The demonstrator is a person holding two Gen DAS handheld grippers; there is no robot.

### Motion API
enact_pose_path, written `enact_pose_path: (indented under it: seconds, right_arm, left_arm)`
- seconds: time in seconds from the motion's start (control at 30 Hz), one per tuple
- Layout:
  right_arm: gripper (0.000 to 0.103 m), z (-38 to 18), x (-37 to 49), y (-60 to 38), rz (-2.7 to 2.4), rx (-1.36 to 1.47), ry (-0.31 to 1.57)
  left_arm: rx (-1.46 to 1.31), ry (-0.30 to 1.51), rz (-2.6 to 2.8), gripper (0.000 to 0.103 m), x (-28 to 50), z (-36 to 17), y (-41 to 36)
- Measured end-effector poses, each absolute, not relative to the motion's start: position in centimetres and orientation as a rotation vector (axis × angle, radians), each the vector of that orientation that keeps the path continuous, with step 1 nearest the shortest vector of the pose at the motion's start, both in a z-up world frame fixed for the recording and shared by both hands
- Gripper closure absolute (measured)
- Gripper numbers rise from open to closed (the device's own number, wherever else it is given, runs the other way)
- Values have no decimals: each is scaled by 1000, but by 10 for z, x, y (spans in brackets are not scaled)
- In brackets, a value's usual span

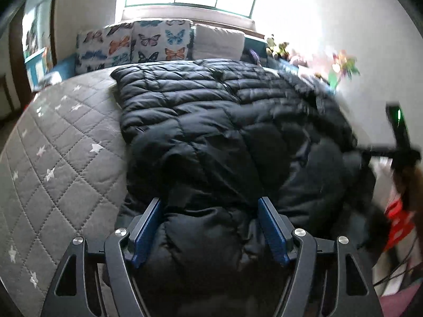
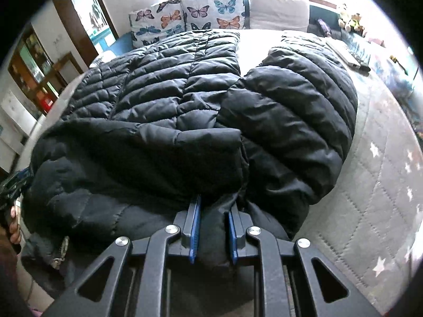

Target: Fold large clothes

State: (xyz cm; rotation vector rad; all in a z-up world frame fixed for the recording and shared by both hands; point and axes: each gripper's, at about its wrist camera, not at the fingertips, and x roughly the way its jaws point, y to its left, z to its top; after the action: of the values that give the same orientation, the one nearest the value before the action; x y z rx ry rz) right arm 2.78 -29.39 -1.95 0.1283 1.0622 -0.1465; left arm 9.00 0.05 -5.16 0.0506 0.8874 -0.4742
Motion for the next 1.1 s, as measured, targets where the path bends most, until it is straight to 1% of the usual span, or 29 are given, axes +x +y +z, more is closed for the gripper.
enact_pose_path:
  seconds: [0.17, 0.3, 0.47, 0.53, 0.7, 0.83, 0.87, 0.9, 0.93, 1.03, 1.1]
  right_arm:
    - [83, -15, 29, -292, -211, 60, 1069]
    - [83, -15, 31, -291, -223, 38, 1075]
    - [83, -16, 30, -294, -229, 55, 1073]
    - [83, -16, 29, -294, -232, 56, 1071]
    - [83, -15, 28, -295, -237, 61, 1068]
    - [82, 2, 20, -297, -231, 80, 1021]
    - [81, 9, 18, -298, -230, 84, 1004]
    - [79, 16, 16, -299, -229, 89, 981]
    - [79, 26, 13, -298, -225, 84, 953]
    - [78, 45, 13, -289, -215, 32, 891]
    - [78, 48, 19, -278, -178, -8, 878]
  left_arm:
    - [102, 874, -477, 28, 78, -54, -12]
    - [172, 846, -478, 28, 73, -32, -12]
    - [86, 794, -524, 28, 84, 5, 0]
    - [64, 804, -552, 28, 98, 9, -7]
    - [50, 914, -582, 28, 132, -24, -38]
    - [87, 916, -599, 28, 126, -39, -59]
    - [100, 915, -601, 28, 124, -41, -62]
    - [113, 913, -604, 28, 122, -42, -66]
    - [117, 912, -606, 28, 121, -43, -68]
    - [98, 918, -611, 28, 122, -43, -72]
    - [101, 919, -607, 28, 122, -44, -75]
